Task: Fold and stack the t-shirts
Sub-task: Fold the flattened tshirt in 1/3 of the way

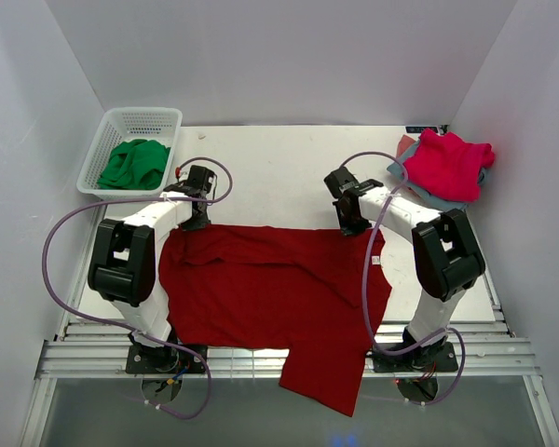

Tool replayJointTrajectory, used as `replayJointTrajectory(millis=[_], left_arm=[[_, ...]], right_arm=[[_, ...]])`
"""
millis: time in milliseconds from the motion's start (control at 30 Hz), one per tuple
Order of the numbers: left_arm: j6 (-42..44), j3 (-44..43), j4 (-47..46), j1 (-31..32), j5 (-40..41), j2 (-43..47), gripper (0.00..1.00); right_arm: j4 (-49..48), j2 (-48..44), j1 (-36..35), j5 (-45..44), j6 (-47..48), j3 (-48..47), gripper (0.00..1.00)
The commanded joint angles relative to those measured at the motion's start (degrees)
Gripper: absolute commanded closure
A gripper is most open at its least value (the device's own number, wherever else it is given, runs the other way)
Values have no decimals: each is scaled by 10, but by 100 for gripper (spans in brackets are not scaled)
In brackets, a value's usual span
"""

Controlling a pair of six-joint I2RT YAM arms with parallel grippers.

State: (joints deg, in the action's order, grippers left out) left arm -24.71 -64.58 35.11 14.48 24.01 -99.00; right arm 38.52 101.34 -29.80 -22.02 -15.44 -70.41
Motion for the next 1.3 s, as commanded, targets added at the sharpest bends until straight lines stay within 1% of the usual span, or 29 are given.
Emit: replayJointTrajectory(millis=[0, 133, 367, 567, 700, 800, 867, 967, 1000, 1100, 1133, 1267], left_arm=[[-3, -15, 19, 0, 7, 19, 100], [-7, -6, 21, -1, 5, 2, 100], [-3, -13, 21, -2, 10, -57, 100], [-1, -7, 17, -15, 18, -64, 100], [12, -14, 1, -18, 3, -84, 100], [19, -38, -13, -19, -9, -112, 100], [30, -56, -21, -18, -33, -136, 100], [39, -106, -21, -18, -56, -168, 100], [41, -133, -22, -18, -57, -175, 100], [59, -171, -15, -18, -47, -204, 100], [62, -194, -12, -18, -42, -211, 100], [70, -221, 4, -19, -16, -220, 100]], right_arm=[[-20, 24, 21, -4, 14, -17, 92], [-27, 57, 38, 0, 13, -9, 92], [-28, 100, 83, 15, 10, -10, 92], [-25, 109, 117, 26, 23, -12, 92], [-25, 140, 131, 32, 38, -34, 92], [-23, 174, 138, 34, 49, -75, 92], [-20, 192, 144, 31, 57, -104, 92], [2, 237, 155, 16, 76, -180, 92], [14, 260, 159, 13, 86, -220, 92], [45, 300, 176, 9, 95, -300, 92], [50, 307, 179, 9, 96, -314, 92], [58, 323, 194, 4, 103, -337, 92]])
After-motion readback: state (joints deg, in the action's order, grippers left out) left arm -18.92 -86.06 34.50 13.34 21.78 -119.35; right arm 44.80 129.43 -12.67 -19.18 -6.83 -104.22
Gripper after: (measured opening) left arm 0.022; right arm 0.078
